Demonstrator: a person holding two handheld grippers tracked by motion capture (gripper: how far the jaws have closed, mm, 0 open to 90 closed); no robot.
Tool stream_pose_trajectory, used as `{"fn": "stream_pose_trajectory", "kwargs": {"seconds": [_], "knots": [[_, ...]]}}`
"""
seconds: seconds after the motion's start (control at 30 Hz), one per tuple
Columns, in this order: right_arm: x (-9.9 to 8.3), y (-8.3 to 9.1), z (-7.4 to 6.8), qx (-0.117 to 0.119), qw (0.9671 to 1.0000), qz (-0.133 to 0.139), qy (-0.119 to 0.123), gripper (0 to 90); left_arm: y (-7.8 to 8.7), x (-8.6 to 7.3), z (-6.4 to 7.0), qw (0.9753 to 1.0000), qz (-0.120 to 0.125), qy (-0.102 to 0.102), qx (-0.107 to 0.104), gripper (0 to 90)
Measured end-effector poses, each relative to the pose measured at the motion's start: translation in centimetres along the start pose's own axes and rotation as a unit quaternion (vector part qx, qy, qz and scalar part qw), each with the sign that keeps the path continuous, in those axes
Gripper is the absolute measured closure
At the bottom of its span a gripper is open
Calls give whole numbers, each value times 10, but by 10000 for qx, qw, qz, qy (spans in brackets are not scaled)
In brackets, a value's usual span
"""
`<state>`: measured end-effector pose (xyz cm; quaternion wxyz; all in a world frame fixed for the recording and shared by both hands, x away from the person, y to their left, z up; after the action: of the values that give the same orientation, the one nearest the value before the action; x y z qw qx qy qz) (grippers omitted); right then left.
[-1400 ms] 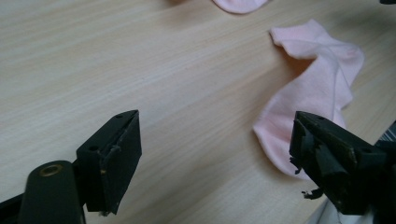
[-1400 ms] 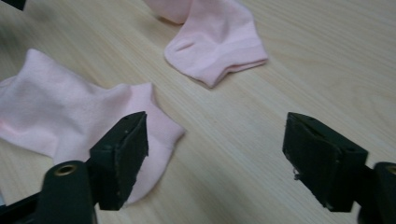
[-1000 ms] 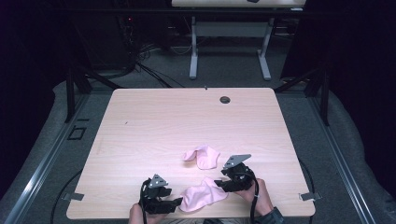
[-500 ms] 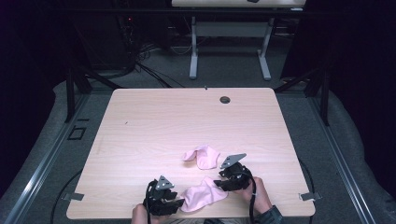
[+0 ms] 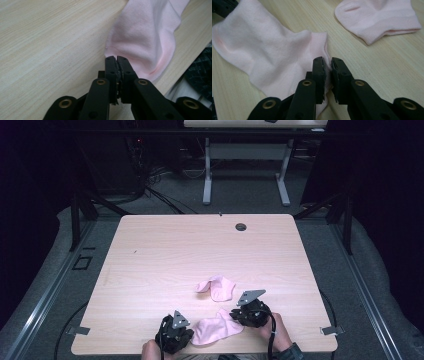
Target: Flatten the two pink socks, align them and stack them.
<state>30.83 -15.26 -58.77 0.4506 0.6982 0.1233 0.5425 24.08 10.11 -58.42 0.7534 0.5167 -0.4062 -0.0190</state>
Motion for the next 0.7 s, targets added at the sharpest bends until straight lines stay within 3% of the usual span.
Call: {"fn": "stream_pose_trajectory", "kwargs": {"seconds": [0.4, 0.57, 0.7], "knots": [[-3, 6, 0, -43, 9991, 93, -400, 835, 6, 1, -8, 9994, 331, 108, -82, 900], [-5, 27, -4, -141, 9958, 392, -812, 834, 18, 8, -18, 9987, 470, 114, -144, 900], [-6, 38, -8, -149, 9926, 424, -1132, 833, 21, 16, -23, 9983, 519, 171, -209, 900]]}}
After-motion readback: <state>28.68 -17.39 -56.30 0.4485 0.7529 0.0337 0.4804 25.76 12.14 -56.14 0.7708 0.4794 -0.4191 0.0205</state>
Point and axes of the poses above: each handheld gripper's, and its own axes: y roughly backward along the jaws, x roughly out of its top, z roughly to its right, the point moved 2 cm from there along -y, roughly forward along the jaws, and after that the axes turned 5 degrees about y, right-handed, at the moved point
